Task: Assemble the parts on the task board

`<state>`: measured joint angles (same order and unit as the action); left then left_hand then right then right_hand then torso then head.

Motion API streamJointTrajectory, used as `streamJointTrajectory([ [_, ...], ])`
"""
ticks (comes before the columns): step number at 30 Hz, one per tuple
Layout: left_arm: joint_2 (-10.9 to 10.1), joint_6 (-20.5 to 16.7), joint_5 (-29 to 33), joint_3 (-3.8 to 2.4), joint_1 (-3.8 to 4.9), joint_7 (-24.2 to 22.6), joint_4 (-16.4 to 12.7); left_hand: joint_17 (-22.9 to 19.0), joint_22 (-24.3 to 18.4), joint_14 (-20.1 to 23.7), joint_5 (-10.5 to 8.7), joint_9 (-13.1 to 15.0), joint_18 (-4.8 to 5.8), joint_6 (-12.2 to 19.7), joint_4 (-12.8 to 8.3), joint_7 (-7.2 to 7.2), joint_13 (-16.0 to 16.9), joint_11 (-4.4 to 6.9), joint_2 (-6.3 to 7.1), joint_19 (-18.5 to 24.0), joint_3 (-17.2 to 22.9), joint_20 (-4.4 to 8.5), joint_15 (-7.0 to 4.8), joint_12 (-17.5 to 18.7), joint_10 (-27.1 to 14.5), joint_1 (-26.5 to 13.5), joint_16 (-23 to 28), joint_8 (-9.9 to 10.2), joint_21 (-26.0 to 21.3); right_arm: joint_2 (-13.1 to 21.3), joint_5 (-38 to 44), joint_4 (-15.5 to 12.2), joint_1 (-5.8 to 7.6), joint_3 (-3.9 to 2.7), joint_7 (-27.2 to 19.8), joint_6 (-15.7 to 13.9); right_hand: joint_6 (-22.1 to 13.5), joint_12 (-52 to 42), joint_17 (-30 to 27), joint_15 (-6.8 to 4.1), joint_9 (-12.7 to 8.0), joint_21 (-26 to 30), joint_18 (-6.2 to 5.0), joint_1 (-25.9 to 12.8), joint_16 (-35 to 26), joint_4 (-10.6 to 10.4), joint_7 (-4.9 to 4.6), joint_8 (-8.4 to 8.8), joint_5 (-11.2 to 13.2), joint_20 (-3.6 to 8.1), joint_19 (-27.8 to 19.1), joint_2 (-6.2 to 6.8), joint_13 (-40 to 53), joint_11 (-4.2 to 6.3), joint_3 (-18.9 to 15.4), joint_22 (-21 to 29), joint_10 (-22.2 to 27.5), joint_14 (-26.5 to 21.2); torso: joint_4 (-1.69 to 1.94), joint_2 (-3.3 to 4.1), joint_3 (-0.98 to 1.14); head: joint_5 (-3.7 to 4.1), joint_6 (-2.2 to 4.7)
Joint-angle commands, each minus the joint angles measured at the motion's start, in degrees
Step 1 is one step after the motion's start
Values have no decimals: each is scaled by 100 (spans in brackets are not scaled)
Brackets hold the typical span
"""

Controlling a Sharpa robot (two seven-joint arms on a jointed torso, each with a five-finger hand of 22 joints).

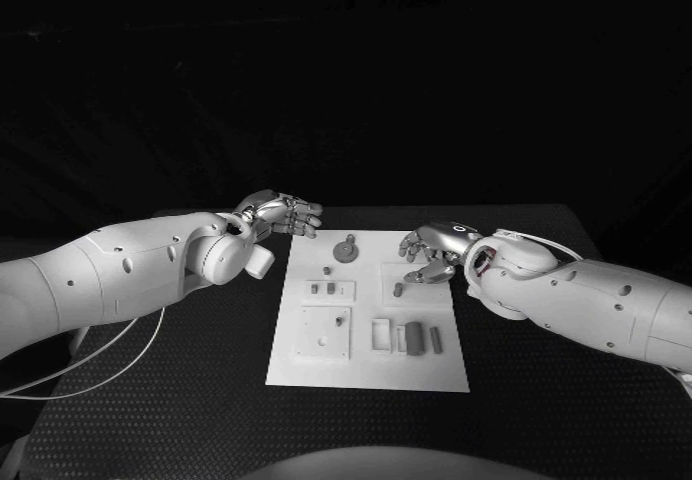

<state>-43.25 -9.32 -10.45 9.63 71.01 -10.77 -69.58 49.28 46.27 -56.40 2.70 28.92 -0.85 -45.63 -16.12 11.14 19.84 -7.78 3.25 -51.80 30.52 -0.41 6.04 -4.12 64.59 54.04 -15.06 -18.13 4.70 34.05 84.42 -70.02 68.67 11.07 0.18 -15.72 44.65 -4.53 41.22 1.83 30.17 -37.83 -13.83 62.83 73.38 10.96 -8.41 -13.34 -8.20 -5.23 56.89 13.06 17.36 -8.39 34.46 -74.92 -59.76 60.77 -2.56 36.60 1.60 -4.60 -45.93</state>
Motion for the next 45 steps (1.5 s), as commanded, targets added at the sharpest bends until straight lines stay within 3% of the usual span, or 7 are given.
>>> streamJointTrajectory([
  [1,9,128,-44,-4,5,-84,-5,7,5,-49,17,-4,19,41,6,5,-5,2,39,1,-33,-1,8,15,-48,-10,29,-18,-21,-80,537,82,-9,57,154,374,-41,39,9,23,-8,37,-117,-11,18,-11,17,19,-9,-3,-53,58,-29,-12,-50,-121,58,-37,2,2,-8,-2,-16],
  [14,17,144,-46,-4,5,-78,3,9,5,-50,17,-4,19,39,13,9,-6,1,34,0,-44,-1,7,13,-50,-14,32,-19,-23,-238,688,67,-65,218,160,668,17,22,15,32,5,30,-117,32,45,-22,30,-63,-12,-7,-79,-33,-92,-21,-130,-120,64,-68,-1,0,-15,-24,-64],
  [17,20,145,-46,-4,5,-76,3,10,5,-50,17,-4,18,38,17,11,-6,1,31,0,-48,-2,7,12,-51,-17,33,-20,-24,-290,723,109,-93,231,164,639,93,-2,16,23,17,17,-117,64,62,4,5,-122,-13,-1,-71,-125,-108,-10,-166,-120,31,-61,-2,1,-15,-20,-67],
  [27,30,161,-46,-4,5,-67,8,14,3,-52,17,-4,18,37,35,19,-7,0,14,-3,-61,-2,7,9,-55,-29,37,-21,-26,-449,848,282,-173,249,231,458,505,-305,-14,-188,32,-53,-117,262,95,344,-103,-353,-31,56,55,-711,-23,207,-216,-110,-498,124,1,0,-13,-20,-80],
  [30,26,167,-46,-4,5,-65,7,15,3,-52,17,-5,18,37,44,22,-7,0,5,-3,-67,-2,7,8,-57,-36,40,-21,-28,-476,869,336,-184,252,239,400,600,-354,-31,-224,10,-54,-117,313,79,295,-108,-380,-40,61,105,-735,5,245,-5,-100,-587,180,1,0,-15,-19,-85],
  [40,25,183,-46,-4,5,-59,3,20,-1,-53,17,-7,17,39,74,27,-9,-1,-27,-5,-82,-2,6,5,-63,-58,48,-20,-33,-523,953,327,-233,254,266,42,982,-588,-33,-397,60,-122,-117,310,94,426,40,-557,-38,139,273,-1158,209,420,222,-110,-973,392,-2,0,-12,-26,-112],
  [45,27,183,-46,-4,5,-55,9,21,-2,-54,17,-7,17,39,78,28,-9,-1,-34,-5,-83,-1,6,5,-63,-59,49,-20,-34,-504,983,296,-236,254,368,-131,1132,-670,-19,-468,108,-152,-117,343,108,388,100,-625,-39,180,397,-1172,311,495,569,-105,-1121,499,-1,0,-11,-27,-120],
])
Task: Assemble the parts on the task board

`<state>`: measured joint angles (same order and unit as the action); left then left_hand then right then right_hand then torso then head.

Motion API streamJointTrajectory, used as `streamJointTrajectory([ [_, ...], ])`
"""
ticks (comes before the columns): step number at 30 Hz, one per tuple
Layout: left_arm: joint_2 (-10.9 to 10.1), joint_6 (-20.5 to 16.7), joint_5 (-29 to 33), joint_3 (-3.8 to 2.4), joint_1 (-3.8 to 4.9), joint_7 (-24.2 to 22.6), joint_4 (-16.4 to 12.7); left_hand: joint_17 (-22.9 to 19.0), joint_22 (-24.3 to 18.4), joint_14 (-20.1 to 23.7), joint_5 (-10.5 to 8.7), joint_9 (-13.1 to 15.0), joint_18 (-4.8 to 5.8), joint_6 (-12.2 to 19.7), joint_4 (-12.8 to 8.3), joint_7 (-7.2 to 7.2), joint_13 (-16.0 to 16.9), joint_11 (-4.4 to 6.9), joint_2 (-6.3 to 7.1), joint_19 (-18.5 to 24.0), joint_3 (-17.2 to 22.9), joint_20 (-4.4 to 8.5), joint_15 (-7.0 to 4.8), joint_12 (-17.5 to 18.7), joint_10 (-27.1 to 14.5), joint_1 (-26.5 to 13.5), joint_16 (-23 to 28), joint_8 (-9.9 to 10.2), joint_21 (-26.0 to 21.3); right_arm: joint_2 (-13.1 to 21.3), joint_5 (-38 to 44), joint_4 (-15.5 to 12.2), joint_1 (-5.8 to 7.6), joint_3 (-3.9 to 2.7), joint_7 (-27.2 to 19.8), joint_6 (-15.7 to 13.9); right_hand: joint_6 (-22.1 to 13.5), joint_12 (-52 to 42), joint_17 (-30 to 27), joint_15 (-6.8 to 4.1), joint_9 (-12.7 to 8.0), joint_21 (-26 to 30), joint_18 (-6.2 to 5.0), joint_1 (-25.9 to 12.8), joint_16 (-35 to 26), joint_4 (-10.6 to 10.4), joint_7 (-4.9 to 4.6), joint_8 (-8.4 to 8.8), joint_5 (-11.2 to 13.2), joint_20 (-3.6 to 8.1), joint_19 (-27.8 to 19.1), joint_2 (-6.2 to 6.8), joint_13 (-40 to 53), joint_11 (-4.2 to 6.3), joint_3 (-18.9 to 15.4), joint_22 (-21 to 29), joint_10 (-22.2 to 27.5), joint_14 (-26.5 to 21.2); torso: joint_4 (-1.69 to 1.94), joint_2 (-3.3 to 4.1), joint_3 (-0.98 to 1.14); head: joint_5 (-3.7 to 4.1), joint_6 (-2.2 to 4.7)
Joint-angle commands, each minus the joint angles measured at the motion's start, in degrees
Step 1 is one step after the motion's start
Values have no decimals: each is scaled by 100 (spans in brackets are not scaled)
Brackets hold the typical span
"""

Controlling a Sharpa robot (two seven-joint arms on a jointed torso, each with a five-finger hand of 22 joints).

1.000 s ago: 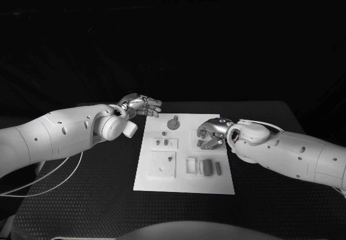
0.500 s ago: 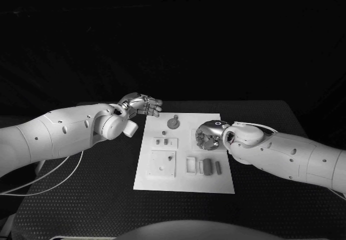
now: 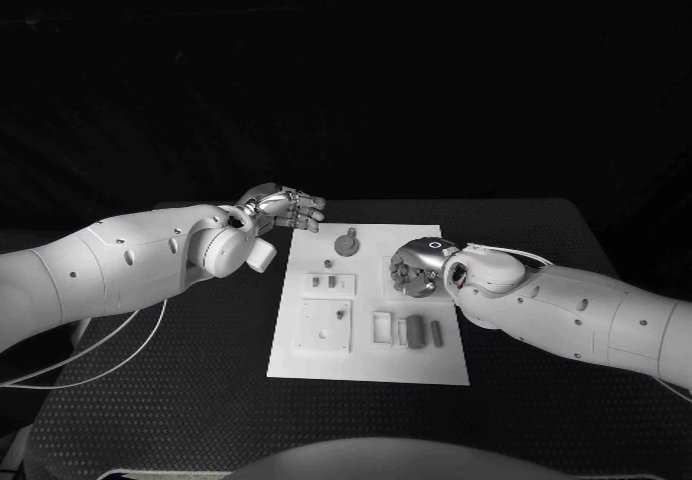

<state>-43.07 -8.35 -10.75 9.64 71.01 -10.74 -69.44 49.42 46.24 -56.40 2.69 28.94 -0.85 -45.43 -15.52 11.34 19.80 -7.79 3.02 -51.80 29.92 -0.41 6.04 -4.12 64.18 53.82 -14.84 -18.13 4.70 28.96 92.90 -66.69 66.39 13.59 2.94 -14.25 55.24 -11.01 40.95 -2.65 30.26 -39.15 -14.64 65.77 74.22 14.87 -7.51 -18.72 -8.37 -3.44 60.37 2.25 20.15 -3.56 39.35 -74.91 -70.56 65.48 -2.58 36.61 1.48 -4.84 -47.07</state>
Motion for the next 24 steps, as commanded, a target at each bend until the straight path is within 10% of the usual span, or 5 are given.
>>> streamJointTrajectory([
  [1,10,86,-16,-5,4,-58,-3,7,1,-53,17,-9,16,19,18,8,-5,0,-12,-5,-23,-1,6,5,-23,-37,28,-20,-34,9,135,-44,-8,3,106,-297,90,-31,12,-30,109,-25,-36,33,22,8,19,-95,-20,9,64,-93,51,21,113,-109,-56,41,1,-1,1,-2,-6],
  [11,-13,81,-16,-4,4,-56,-9,8,0,-53,18,-9,16,19,21,8,-6,0,-23,-4,-24,0,5,4,-24,-35,30,-20,-36,185,71,-291,3,-16,143,-404,162,-66,23,-64,155,-39,-36,-13,8,66,53,-132,-16,34,109,-94,126,56,207,-111,-123,77,-9,-5,-1,-14,1],
  [24,-37,66,-16,-4,5,-57,-9,11,-2,-53,17,-10,16,20,21,9,-6,0,-24,-3,-29,-1,4,3,-27,-34,34,-19,-39,475,-240,-1068,227,-208,116,-217,187,-79,27,-76,176,-39,-36,-38,-3,81,64,-144,-15,39,118,-87,158,69,233,-110,-151,87,-14,-5,-3,-60,-10],
])
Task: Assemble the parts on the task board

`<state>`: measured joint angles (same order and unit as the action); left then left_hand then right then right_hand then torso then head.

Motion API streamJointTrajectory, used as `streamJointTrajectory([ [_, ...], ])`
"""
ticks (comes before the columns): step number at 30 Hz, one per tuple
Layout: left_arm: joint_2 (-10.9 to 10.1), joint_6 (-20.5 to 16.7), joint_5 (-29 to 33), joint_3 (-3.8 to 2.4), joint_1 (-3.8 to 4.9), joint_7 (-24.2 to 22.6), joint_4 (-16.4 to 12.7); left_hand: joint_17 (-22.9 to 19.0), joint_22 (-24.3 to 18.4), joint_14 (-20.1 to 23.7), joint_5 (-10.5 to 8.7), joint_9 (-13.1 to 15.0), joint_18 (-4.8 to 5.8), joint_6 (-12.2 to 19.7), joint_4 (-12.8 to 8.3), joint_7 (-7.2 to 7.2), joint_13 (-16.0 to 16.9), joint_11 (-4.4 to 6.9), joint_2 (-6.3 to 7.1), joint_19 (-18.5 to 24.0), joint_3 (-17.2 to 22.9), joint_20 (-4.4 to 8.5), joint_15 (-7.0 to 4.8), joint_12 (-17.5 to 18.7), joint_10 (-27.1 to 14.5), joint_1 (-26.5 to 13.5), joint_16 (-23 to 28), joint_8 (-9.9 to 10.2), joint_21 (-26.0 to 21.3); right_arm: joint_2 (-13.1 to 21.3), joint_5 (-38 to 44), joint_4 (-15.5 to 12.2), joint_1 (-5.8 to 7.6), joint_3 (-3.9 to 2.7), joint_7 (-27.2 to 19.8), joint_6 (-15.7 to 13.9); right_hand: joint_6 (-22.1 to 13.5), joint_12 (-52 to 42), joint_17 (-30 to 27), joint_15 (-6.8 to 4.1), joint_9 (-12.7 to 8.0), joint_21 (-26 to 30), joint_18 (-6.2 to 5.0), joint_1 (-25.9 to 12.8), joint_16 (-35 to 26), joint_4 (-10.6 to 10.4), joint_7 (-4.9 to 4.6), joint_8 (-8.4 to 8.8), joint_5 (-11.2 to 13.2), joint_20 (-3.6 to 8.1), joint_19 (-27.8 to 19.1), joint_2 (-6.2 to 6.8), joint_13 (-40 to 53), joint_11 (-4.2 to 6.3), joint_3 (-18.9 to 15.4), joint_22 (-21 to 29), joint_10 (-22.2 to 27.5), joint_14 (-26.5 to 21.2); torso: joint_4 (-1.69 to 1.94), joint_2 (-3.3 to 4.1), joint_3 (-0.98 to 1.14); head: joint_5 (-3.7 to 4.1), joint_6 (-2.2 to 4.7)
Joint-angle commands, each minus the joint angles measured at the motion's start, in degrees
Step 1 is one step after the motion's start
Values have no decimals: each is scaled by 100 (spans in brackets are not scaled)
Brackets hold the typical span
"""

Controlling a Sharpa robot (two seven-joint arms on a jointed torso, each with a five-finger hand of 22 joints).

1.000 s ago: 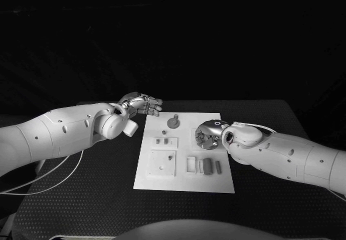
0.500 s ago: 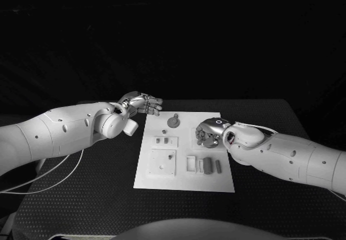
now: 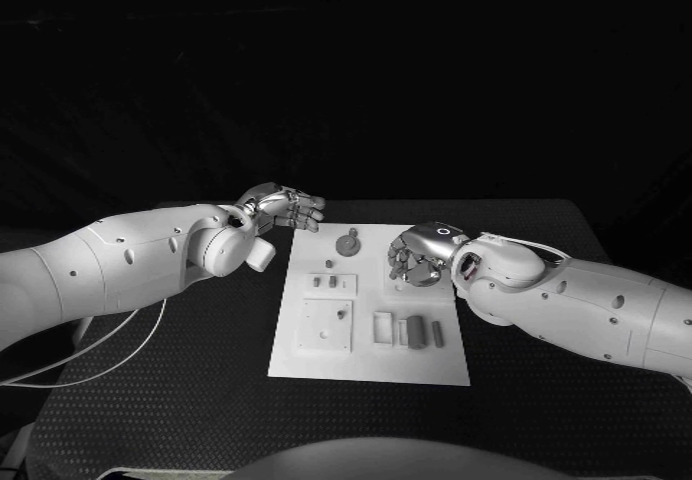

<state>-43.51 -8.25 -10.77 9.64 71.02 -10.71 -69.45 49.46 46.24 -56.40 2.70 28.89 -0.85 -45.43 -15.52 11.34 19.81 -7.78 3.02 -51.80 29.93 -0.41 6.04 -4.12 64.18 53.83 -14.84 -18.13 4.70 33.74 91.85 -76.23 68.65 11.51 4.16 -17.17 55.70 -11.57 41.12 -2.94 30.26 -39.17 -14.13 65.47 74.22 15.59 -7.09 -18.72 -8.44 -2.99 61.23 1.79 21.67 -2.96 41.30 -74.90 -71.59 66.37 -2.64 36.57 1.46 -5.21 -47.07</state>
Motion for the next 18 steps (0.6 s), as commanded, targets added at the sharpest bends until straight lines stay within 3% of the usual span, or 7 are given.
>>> streamJointTrajectory([
  [1,9,58,-14,-5,5,-62,-12,7,-2,-53,17,-5,16,20,21,9,-7,0,-24,-3,-30,-1,4,3,-27,-33,35,-20,-39,-47,-146,-171,1,-1,-17,97,141,-24,9,-48,177,-36,-87,-10,-4,10,23,-145,-8,-6,32,-41,7,9,39,-111,-49,-2,-2,1,-1,-17,-11],
  [8,24,56,-14,-5,5,-64,-4,8,-2,-54,17,-5,16,19,22,9,-7,0,-27,-3,-31,0,4,1,-25,-32,36,-21,-40,-474,-96,-227,-21,7,-32,219,142,-24,10,-50,182,-34,-87,-15,-8,14,24,-144,-8,-5,31,-50,14,11,48,-110,-50,-3,2,0,3,-36,-24],
  [18,70,59,-14,-6,7,-51,17,10,-3,-54,17,-5,16,17,21,8,-7,1,-29,-3,-34,-1,4,0,-25,-30,39,-21,-42,-995,99,-280,-144,91,7,480,132,-19,13,-51,188,-30,-87,-26,-14,33,22,-139,-7,-4,27,-66,25,11,59,-109,-44,-4,14,3,-5,-122,-72],
])
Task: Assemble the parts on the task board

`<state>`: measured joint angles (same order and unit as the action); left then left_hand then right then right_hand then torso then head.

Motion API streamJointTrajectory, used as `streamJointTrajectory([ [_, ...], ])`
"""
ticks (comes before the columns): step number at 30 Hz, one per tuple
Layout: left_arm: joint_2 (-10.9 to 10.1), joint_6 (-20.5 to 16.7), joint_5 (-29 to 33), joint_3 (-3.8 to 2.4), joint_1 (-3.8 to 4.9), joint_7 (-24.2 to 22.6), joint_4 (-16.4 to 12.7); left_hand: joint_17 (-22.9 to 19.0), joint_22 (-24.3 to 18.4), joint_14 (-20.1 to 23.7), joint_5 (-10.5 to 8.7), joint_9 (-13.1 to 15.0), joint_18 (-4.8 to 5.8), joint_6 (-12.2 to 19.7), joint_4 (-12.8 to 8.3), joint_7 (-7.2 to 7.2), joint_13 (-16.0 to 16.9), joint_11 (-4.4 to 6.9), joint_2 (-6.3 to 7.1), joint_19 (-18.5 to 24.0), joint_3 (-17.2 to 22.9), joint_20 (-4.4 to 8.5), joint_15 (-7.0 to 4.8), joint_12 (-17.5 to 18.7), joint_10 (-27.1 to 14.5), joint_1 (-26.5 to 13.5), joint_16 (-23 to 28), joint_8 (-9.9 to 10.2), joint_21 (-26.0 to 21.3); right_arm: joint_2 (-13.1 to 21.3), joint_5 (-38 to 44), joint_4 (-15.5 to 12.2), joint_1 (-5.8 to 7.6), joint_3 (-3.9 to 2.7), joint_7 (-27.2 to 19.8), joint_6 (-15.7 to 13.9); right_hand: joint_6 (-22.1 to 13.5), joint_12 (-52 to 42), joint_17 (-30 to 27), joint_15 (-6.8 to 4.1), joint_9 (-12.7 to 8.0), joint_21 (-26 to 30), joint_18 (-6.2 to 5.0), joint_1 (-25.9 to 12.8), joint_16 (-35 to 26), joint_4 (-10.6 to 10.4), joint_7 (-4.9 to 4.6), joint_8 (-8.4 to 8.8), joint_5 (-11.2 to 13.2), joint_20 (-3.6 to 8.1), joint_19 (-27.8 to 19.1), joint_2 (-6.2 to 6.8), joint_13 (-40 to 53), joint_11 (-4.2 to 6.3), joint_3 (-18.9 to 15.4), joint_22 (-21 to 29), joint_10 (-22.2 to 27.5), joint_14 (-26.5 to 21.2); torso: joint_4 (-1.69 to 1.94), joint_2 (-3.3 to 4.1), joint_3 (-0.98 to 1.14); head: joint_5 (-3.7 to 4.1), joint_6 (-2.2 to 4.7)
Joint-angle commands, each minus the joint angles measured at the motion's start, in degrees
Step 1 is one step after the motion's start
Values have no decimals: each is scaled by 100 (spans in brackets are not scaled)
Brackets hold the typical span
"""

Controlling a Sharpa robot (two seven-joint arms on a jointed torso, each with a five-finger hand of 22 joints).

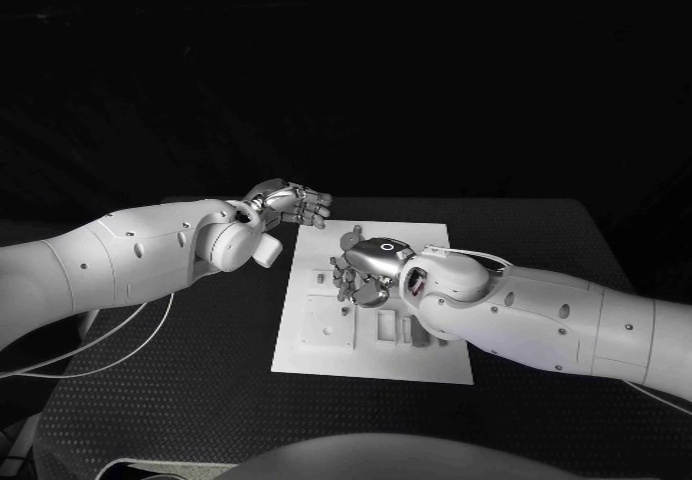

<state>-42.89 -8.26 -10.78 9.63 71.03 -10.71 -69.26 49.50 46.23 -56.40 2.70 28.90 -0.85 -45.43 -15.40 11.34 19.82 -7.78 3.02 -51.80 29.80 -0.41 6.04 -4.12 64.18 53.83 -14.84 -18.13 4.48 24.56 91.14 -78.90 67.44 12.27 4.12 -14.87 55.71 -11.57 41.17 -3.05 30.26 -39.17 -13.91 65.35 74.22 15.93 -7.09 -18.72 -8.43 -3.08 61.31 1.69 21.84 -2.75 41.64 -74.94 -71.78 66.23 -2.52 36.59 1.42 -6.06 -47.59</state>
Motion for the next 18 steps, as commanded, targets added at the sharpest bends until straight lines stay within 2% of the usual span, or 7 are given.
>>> streamJointTrajectory([
  [1,10,59,-13,-5,6,-51,-2,5,-3,-53,17,-6,17,17,9,8,-7,1,-28,-2,-22,-1,4,-1,-25,-30,39,-21,-20,-118,214,-7,-33,30,23,295,131,-19,9,-40,189,-29,-109,-15,-14,0,22,-138,-8,4,18,-57,9,-9,25,-105,-24,10,-3,0,-2,-44,-23],
  [5,24,58,-13,-5,7,-50,-1,6,-4,-53,17,-6,17,17,9,8,-7,1,-28,-2,-23,-1,4,-2,-24,-29,40,-22,-20,-298,350,87,-74,124,36,443,129,-17,11,-39,191,-29,-109,-20,-15,8,21,-137,-8,4,17,-63,13,-10,27,-106,-22,10,-1,2,-5,-66,-47],
  [8,37,63,-13,-5,7,-50,-5,6,-4,-53,17,-6,17,16,9,8,-7,1,-28,-2,-25,-1,4,-2,-24,-29,41,-22,-21,-415,443,181,-141,160,41,513,128,-17,12,-39,193,-28,-109,-24,-15,13,21,-137,-7,4,16,-65,16,-10,27,-106,-22,9,6,1,-7,-86,-67],
  [18,54,62,-13,-5,7,-43,6,8,-5,-53,17,-6,18,15,10,7,-7,2,-28,-2,-28,-1,4,-3,-23,-29,44,-23,-22,-606,568,327,-241,179,28,568,126,-15,15,-39,197,-28,-109,-30,-16,27,20,-135,-7,4,13,-71,22,-10,30,-108,-20,9,0,1,0,-157,-101],
])
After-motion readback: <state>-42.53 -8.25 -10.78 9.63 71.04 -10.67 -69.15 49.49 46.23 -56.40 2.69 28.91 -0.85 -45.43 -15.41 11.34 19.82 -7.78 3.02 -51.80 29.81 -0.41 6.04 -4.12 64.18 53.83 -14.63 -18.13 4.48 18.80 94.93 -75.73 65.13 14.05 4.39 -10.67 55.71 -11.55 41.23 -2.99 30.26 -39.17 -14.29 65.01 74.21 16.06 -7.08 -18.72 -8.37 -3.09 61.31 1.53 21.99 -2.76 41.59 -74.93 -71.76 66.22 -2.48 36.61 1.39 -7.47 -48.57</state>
